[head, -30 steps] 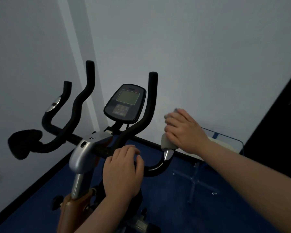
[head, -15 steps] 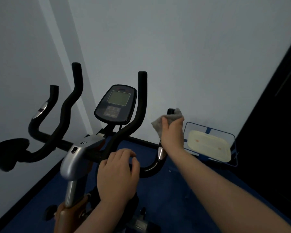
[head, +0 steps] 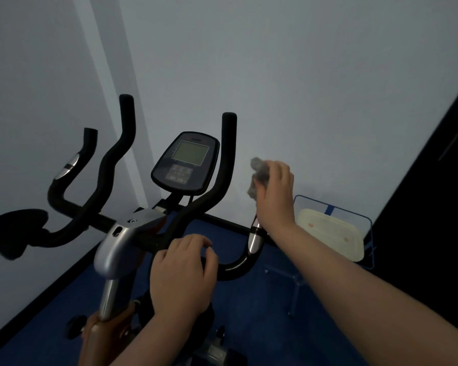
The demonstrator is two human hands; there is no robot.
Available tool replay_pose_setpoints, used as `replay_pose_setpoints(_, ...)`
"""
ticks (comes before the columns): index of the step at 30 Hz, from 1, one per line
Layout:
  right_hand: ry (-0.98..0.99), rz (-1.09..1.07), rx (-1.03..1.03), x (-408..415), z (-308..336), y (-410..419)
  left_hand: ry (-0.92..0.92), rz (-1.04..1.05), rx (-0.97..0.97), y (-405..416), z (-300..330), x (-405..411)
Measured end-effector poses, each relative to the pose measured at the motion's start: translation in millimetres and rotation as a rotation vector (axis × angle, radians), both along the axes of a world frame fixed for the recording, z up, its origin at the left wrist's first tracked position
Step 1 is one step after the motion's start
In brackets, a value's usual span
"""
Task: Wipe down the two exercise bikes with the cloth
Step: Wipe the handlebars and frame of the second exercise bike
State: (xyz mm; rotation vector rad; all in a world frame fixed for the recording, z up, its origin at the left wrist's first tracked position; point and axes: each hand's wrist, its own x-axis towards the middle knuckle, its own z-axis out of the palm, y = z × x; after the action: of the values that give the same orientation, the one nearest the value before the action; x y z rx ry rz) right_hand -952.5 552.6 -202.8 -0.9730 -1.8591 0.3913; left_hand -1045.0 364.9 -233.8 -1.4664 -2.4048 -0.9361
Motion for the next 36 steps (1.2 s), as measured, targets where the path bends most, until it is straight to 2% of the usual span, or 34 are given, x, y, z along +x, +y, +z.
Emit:
replay_pose_setpoints(5,-0.387,0.08,0.337,35.4,-25.7,-10.4,0.007,0.015,0.01,1.2,-0.2,-0.4)
replay_pose_setpoints(7,-0.415,0.215,0.341,49.1,-35.2,-23.9,0.011,0.019,0.009,1.0,-0.8,-0.4)
replay_pose_setpoints(9,-0.469,0.439,0.352,52.8,-38.0,-35.3,0.016,0.031,-0.002,1.1,-0.9,-0.7)
replay_pose_setpoints(11,-0.67,0.619,0.461,53.3,-26.0,-31.0,0.017,0.034,-0.002,1.5,-0.8,-0.3)
replay_pose_setpoints(13,-0.824,0.627,0.512,51.9,-2.8,-11.6,0.011,0.045,0.013,1.2,-0.8,0.4)
replay_pose_setpoints(16,-0.781,0.532,0.459,51.6,7.8,-3.2,0.022,0.051,0.073,0.2,-1.3,1.1)
replay_pose_setpoints(19,-0.664,0.455,0.461,35.4,-25.0,-44.5,0.041,0.05,0.129,-1.3,-2.2,0.7)
replay_pose_setpoints(23,-0.629,0.414,0.515,20.0,-47.7,-80.5,0.069,0.057,0.245,-2.0,-7.4,-0.7)
replay_pose_setpoints(27,-0.794,0.761,0.661,51.1,-18.0,-35.0,0.132,0.053,0.355,-5.9,-13.8,-2.8)
replay_pose_setpoints(30,-0.763,0.888,0.601,65.4,-11.3,-18.6,0.131,0.101,0.426,-6.2,-15.9,-3.4)
replay_pose_setpoints(33,-0.656,0.8,0.523,43.2,-28.3,-51.1,0.102,0.137,0.472,-5.1,-18.2,-4.7)
replay_pose_setpoints(36,-0.791,0.654,0.471,11.9,-40.9,-86.3,0.098,0.163,0.498,-3.9,-17.8,-3.7)
